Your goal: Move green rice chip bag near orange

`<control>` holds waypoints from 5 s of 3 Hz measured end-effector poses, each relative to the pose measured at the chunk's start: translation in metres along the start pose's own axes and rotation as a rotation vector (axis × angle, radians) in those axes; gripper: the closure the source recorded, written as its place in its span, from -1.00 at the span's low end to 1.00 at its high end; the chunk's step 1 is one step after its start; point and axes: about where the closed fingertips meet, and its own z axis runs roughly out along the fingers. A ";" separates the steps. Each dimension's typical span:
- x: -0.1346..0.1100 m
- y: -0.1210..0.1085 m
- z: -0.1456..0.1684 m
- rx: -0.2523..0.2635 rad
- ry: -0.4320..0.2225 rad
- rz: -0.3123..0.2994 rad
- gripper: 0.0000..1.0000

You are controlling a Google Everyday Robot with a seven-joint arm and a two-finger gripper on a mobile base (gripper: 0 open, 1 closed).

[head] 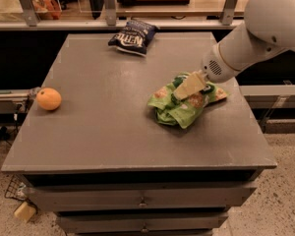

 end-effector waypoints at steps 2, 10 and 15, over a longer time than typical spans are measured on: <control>-0.060 0.016 -0.059 -0.074 -0.180 -0.142 1.00; 0.011 0.026 -0.006 0.219 -0.039 0.347 -1.00; 0.012 -0.001 0.013 0.273 -0.022 0.394 1.00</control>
Offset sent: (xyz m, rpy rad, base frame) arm 0.0045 0.0290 0.1366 0.2103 -0.2318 0.2359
